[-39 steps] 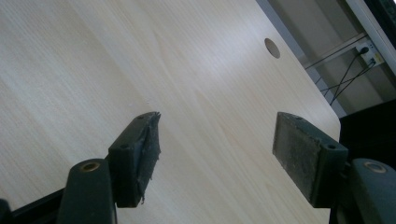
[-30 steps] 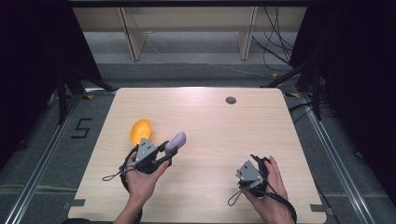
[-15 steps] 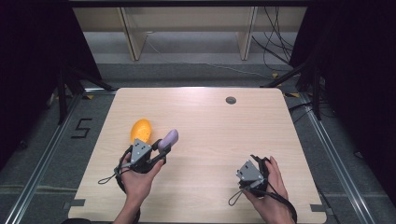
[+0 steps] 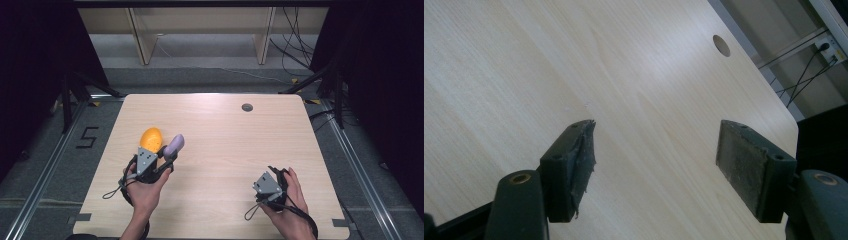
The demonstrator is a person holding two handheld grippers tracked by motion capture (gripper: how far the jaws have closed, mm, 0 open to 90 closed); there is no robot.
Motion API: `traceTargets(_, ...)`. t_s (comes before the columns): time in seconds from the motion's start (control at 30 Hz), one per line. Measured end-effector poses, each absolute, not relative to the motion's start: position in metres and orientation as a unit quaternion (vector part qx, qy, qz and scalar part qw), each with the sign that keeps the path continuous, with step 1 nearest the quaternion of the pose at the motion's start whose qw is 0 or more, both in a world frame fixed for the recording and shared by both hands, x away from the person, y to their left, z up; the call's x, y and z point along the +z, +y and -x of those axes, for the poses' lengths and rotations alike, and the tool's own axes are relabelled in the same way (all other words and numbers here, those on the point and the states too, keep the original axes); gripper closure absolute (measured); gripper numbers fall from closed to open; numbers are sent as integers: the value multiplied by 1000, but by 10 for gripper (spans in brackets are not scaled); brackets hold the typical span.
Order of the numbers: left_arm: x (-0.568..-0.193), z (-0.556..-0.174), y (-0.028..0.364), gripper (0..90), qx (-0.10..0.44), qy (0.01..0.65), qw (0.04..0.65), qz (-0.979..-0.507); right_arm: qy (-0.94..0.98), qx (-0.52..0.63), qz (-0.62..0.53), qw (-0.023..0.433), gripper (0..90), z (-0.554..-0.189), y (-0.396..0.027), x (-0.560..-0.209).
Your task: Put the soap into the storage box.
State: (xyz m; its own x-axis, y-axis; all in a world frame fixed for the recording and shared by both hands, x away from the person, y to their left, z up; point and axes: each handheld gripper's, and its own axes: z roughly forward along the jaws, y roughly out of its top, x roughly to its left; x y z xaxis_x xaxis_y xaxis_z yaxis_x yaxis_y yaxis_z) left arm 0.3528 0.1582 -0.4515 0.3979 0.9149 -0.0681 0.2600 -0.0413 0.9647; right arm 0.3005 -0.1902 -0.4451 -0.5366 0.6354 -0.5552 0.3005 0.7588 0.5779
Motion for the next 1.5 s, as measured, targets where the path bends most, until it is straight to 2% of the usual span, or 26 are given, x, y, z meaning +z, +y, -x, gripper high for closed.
traceTargets(0.3, -449, -361, 166, 590, 337, 469, 524, -627, 851, 213, -275, 393, 323, -301, -191, -445)
traceTargets(0.53, -446, -371, 174, 590, 373, 490, 504, -606, 851, 212, -275, 394, 323, -301, -190, -446)
traceTargets(1.03, -453, -391, 191, 590, 413, 540, 469, -564, 852, 213, -274, 392, 322, -301, -190, -446)
traceTargets(1.5, -473, -407, 201, 589, 416, 562, 440, -564, 855, 213, -274, 386, 322, -301, -190, -447)
